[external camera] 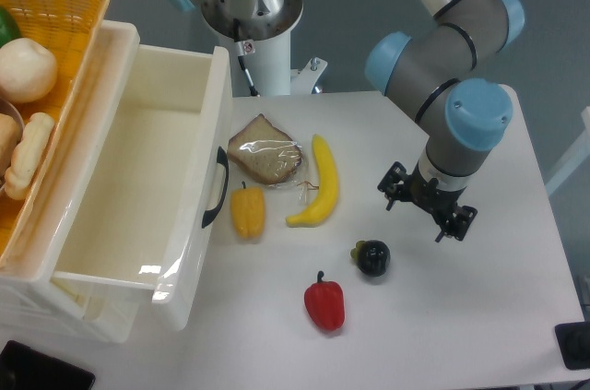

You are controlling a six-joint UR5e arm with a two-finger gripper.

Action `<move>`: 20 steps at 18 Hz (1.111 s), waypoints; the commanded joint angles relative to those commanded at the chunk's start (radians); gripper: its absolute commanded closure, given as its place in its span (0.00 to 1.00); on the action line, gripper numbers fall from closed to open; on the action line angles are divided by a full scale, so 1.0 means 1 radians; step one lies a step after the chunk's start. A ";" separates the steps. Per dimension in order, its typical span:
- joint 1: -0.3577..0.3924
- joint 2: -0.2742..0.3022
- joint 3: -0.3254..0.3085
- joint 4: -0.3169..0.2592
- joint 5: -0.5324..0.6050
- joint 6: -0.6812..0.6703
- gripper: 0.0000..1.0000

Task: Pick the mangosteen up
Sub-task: 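Move the open gripper down toward the dark purple mangosteen, then lower the gripper around the mangosteen and close the fingers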

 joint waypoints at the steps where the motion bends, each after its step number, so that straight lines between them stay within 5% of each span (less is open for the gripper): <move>1: -0.005 -0.003 -0.002 0.012 0.000 -0.023 0.00; 5: -0.026 -0.032 -0.017 0.084 -0.040 -0.143 0.00; 20: -0.049 -0.097 -0.020 0.103 -0.051 -0.175 0.00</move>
